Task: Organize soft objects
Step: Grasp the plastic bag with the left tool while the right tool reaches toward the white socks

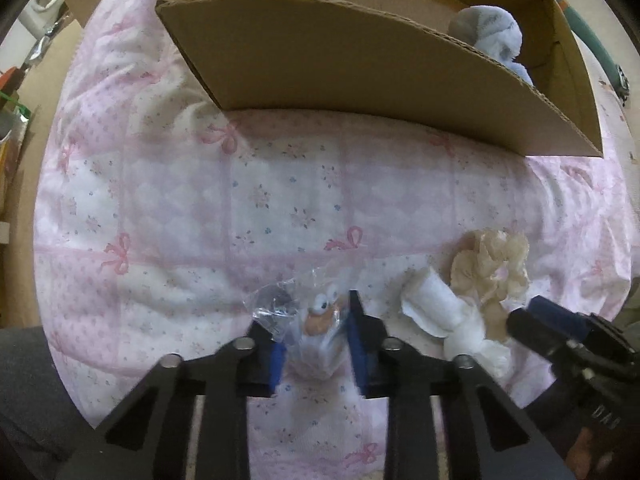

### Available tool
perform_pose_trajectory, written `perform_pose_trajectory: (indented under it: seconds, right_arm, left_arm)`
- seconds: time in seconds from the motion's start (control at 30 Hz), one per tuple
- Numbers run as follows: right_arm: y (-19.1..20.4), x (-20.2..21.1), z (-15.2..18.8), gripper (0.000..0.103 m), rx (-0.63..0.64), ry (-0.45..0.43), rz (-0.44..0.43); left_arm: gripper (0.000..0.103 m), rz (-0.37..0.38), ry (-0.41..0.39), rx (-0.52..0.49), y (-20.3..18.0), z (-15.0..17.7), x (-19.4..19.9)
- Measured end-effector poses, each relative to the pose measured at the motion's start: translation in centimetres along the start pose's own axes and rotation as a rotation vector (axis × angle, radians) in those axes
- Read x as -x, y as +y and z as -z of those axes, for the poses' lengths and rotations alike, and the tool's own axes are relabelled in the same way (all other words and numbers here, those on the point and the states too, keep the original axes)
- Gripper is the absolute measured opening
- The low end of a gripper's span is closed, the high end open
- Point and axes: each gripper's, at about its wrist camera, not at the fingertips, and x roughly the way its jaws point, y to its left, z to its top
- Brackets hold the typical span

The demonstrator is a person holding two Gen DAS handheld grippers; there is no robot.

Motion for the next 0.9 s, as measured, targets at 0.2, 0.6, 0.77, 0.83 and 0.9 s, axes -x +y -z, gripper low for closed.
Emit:
perform_pose_trajectory:
  seconds: [0.2, 0.6, 0.77, 0.83, 0.9]
  right_arm:
    - [0.9, -0.7, 0.4, 0.049, 0.031, 0.032, -0.026]
    - [2.8, -2.5, 0.5, 0.037, 0.122, 0.08, -0.04]
    - [3.9, -2.5, 0.6, 0.01, 0.166, 0.064, -0.07]
    - [3.9, -1.8, 0.6, 0.01, 0.175, 0.041, -0.084]
    - [3.9, -1.0, 0.5, 0.01, 0.165, 0.003, -0.114]
  left_arm:
    - [0.013, 0.016, -0.007, 0.007, 0.8, -0.2, 0.6]
    - [0.013, 0.002, -0.085, 0.049, 1.9, -0.3, 3.0]
    - [0.013, 0.007, -0.096, 0.044, 1.7, -0.1, 3.5]
    - [0.013, 0.005, -0.107, 0.038, 2.2, 0.0, 4.0]
    - [0.013, 0.002, -0.122, 0.032, 2.3, -0.2, 4.5]
